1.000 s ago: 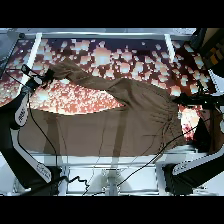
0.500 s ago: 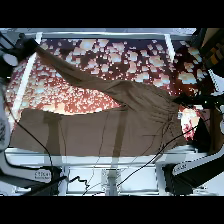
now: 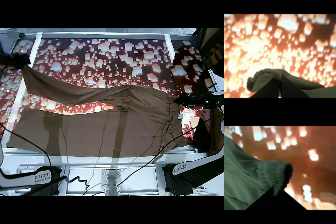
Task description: Fold the clothes and pants, and hang the long-sleeved shirts on hangers.
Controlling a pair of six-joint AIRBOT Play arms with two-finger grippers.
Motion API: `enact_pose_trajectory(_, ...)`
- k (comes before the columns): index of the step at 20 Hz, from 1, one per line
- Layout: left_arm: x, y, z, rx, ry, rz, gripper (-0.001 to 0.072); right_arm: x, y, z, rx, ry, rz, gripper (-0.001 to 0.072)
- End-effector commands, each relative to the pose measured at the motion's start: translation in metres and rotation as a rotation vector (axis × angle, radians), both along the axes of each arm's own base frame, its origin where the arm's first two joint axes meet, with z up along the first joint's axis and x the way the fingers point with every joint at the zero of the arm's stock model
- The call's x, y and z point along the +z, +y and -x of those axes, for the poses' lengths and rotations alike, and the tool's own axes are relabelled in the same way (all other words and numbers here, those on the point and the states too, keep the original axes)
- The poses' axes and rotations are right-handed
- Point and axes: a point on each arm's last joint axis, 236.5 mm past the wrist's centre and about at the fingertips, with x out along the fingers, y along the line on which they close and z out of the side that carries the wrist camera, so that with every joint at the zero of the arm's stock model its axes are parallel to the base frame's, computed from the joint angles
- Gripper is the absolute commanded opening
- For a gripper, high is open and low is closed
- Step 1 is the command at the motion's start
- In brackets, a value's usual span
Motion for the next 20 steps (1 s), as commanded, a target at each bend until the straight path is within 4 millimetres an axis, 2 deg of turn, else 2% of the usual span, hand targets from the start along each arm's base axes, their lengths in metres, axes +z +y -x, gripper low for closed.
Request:
enact_pose_trajectory(1,-0.067,0.0,-0.038,-0.013,0.042,0.026,0.0012,0.0,-0.001,-0.001,-0.004,-0.003,0.003,0.0039)
enact_pose_trajectory(3,-0.097,-0.009,-0.076,0.01,-0.043,0.113,0.0012,0.0,-0.003,-0.003,-0.011,-0.009,0.011,0.004)
enact_pose_trajectory(5,-0.117,-0.01,-0.099,0.095,-0.116,0.222,0.0012,-0.001,-0.005,-0.004,-0.014,-0.011,0.017,0.0039)
enact_pose_trajectory(6,-0.123,-0.008,-0.105,0.128,-0.135,0.251,0.0062,-0.001,-0.005,-0.003,-0.013,-0.01,0.02,0.004)
enact_pose_trajectory(7,-0.129,-0.008,-0.103,0.167,-0.121,0.29,0.032,-0.002,-0.006,-0.002,-0.008,-0.006,0.028,0.004)
enact_pose_trajectory(8,-0.134,-0.01,-0.094,0.193,-0.076,0.317,0.0698,-0.004,-0.007,-0.001,-0.003,-0.002,0.036,0.0039)
enact_pose_trajectory(10,-0.138,-0.001,-0.063,0.189,0.053,0.282,0.069,-0.007,-0.012,0.0,-0.001,0.0,0.062,0.0039)
enact_pose_trajectory(11,-0.139,0.016,-0.039,0.211,0.135,0.235,0.0677,-0.008,-0.014,0.0,-0.002,0.001,0.073,0.004)
enact_pose_trajectory(12,-0.138,0.033,-0.011,0.243,0.223,0.2,0.0615,-0.009,-0.016,0.0,-0.004,0.0,0.083,0.004)
enact_pose_trajectory(14,-0.138,0.061,0.044,0.318,0.375,0.165,0.0583,-0.011,-0.02,0.0,-0.002,0.002,0.103,0.004)
enact_pose_trajectory(16,-0.145,0.076,0.086,0.341,0.467,0.167,0.0571,-0.012,-0.02,0.001,0.004,0.003,0.105,0.004)
enact_pose_trajectory(18,-0.16,0.076,0.11,0.384,0.481,0.248,0.057,-0.012,-0.02,0.002,0.007,0.007,0.106,0.004)
enact_pose_trajectory(20,-0.181,0.065,0.119,0.422,0.458,0.38,0.057,-0.012,-0.02,0.002,0.007,0.007,0.106,0.004)
